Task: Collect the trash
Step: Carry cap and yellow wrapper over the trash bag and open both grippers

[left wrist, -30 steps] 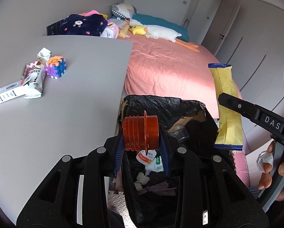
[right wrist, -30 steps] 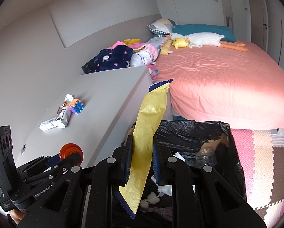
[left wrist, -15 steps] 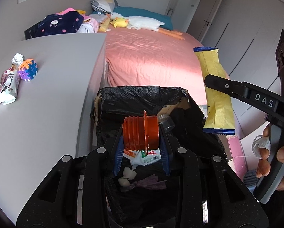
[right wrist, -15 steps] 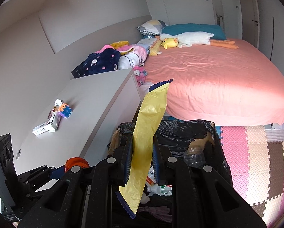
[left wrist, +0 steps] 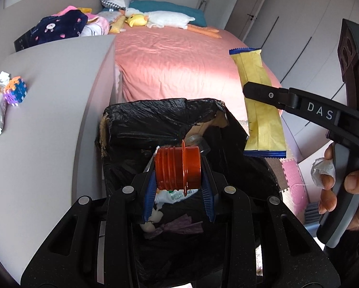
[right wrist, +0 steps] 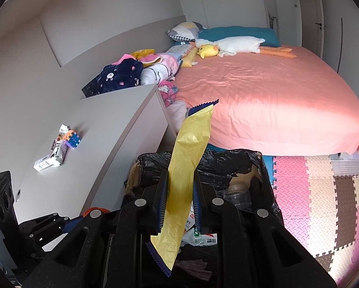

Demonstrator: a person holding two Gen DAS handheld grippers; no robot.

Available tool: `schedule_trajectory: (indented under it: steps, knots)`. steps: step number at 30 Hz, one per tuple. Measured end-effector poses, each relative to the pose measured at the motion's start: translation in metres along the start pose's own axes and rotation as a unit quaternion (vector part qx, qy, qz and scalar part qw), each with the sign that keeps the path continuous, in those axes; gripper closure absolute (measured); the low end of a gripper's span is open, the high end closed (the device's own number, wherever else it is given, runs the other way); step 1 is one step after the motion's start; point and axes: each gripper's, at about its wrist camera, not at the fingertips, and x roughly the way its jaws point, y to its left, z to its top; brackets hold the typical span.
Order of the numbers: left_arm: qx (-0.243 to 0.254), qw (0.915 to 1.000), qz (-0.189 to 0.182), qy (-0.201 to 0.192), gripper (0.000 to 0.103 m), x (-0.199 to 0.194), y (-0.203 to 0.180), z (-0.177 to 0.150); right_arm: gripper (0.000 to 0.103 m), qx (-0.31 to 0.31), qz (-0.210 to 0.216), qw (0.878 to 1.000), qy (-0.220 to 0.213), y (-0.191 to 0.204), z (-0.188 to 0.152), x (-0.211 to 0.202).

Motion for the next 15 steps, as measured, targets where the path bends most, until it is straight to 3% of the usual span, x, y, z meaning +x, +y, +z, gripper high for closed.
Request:
schedule_trajectory:
  steps: [2,3,4,5,6,10,15]
  knots:
    - [-0.001,0.9999,-0.009,0.009,0.068,0.0032,0.0009,-0.0006,0.082,-0.006,0.000,1.000,0.005,0.0018,0.0017,0.0023]
    - [0.000,0.9997,-0.016,0.019,0.060,0.0052,0.0011,-0.0005,0.075,-0.006,0.000,1.000,0.005,0.0023,0.0031,0.0028]
    - [-0.001,0.9996,-0.018,0.023,0.027,0.0064,0.0011,0.0004,0.045,-0.004,-0.004,1.000,0.003,0.0016,0.0043,0.0024]
    - [-0.003,0.9998,-0.011,0.018,0.007,0.0051,0.0013,0.0004,0.029,-0.003,-0.014,1.000,-0.002,0.0017,0.0051,0.0011]
    - [0.000,1.0000,0.003,0.005,0.006,0.0021,0.0008,0.0000,0.013,-0.006,-0.023,1.000,-0.008,0.0031,0.0055,-0.0001]
    - [0.010,0.9992,0.039,0.006,0.006,0.0034,0.0027,0.0001,0.013,-0.015,-0.039,0.999,-0.005,0.0036,0.0049,0.0017]
    - [0.005,0.9994,0.035,0.001,0.006,0.0015,0.0075,-0.0013,0.013,-0.005,-0.037,0.999,0.004,0.0000,0.0007,0.0078]
